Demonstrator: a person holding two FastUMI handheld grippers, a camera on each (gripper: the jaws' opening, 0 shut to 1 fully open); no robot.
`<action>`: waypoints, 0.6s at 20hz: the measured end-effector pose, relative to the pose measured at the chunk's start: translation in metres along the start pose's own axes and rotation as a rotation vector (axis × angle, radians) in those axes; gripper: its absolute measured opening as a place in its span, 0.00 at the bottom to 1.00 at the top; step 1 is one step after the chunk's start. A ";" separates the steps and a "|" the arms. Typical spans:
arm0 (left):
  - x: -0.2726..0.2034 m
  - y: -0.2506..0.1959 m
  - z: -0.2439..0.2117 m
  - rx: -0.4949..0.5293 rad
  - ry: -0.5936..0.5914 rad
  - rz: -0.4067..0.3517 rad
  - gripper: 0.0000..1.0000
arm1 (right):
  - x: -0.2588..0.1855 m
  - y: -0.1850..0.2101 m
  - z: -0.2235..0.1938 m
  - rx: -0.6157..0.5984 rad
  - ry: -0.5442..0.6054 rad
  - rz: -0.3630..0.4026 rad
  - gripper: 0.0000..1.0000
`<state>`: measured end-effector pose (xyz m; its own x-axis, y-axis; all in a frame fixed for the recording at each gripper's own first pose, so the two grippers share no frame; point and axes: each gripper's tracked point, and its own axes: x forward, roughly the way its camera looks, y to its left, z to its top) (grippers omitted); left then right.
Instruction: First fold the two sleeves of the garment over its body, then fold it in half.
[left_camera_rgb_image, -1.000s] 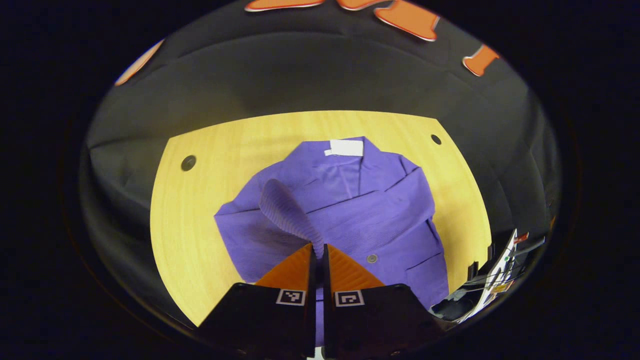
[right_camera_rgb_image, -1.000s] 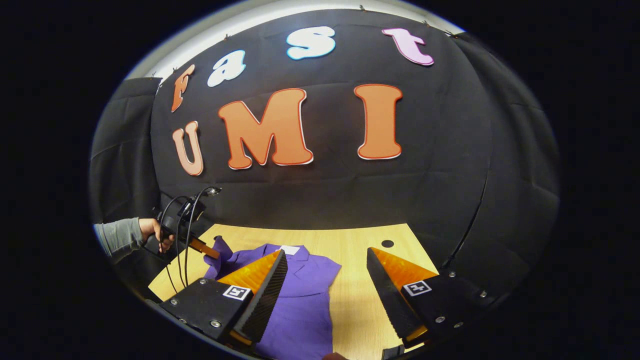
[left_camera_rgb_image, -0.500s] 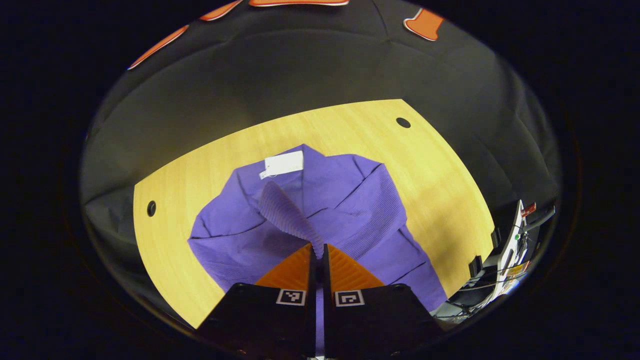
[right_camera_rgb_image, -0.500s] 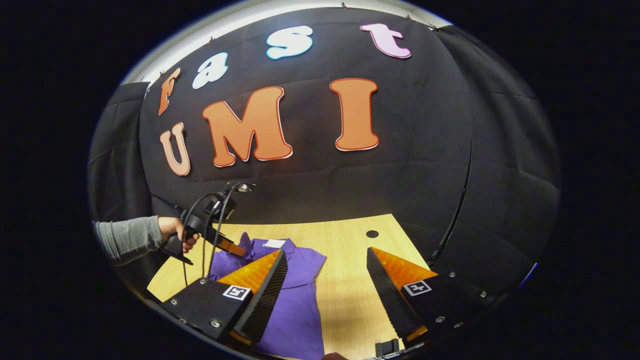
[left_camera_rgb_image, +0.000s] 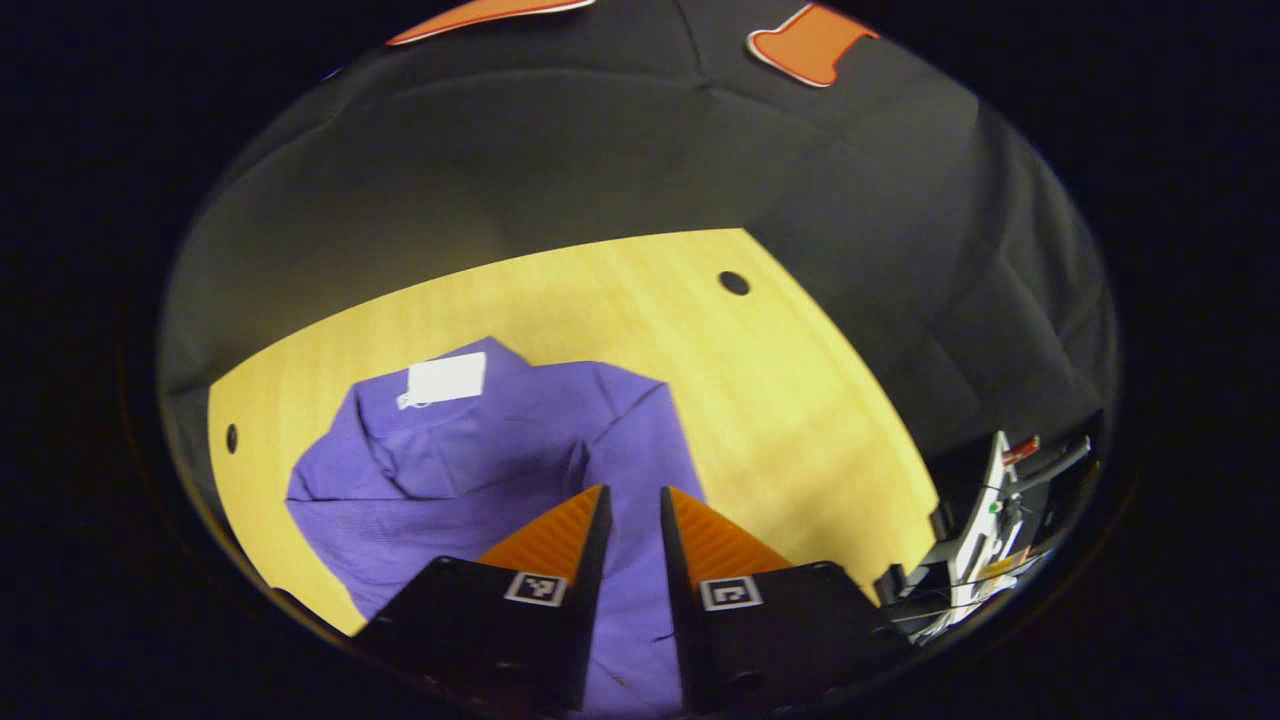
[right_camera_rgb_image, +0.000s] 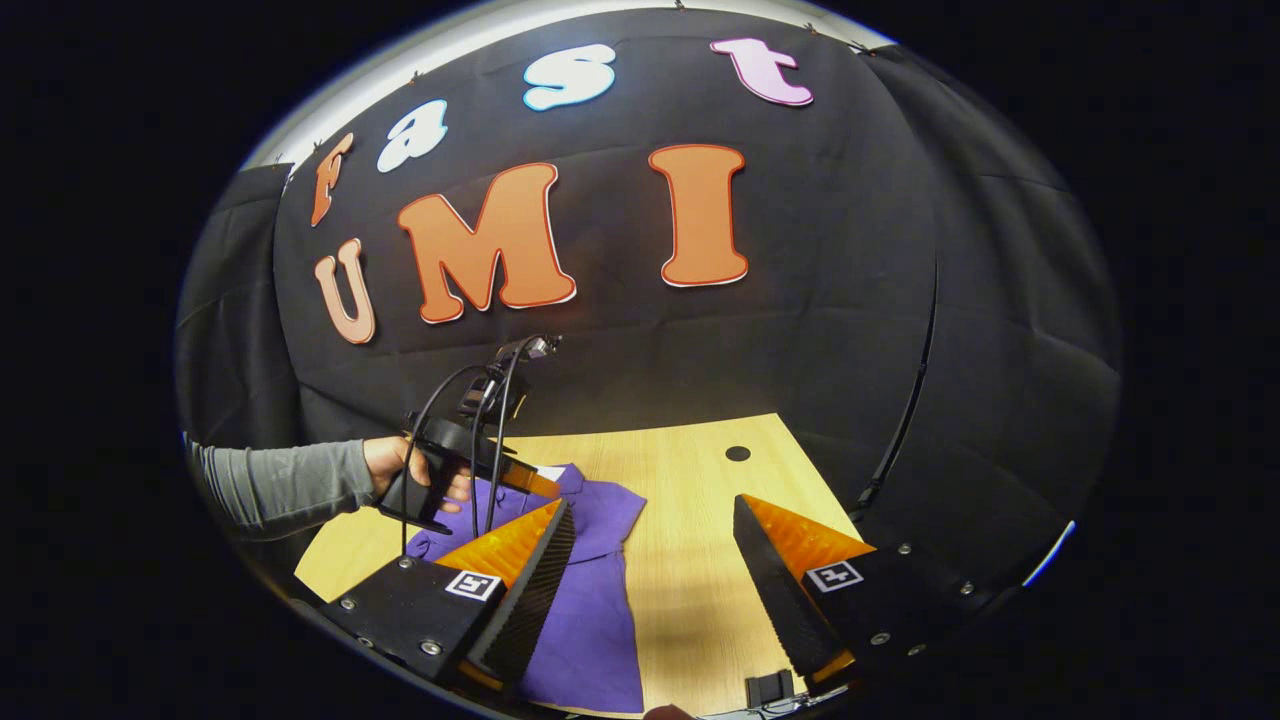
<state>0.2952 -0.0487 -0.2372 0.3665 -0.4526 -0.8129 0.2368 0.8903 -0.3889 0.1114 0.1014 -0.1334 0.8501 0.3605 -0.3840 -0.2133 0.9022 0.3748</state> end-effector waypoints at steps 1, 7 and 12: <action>-0.003 -0.005 0.003 0.021 -0.027 -0.018 0.45 | 0.000 0.001 -0.002 0.003 0.003 0.007 0.95; -0.063 0.020 0.007 0.080 -0.195 0.060 0.92 | 0.007 0.011 -0.008 -0.007 0.001 0.040 0.95; -0.133 0.063 -0.017 0.055 -0.366 0.219 0.99 | 0.031 0.048 0.002 -0.035 -0.056 0.081 0.95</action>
<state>0.2465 0.0684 -0.1607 0.7059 -0.2498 -0.6627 0.1617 0.9679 -0.1926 0.1284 0.1548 -0.1253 0.8547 0.4199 -0.3054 -0.2983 0.8786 0.3730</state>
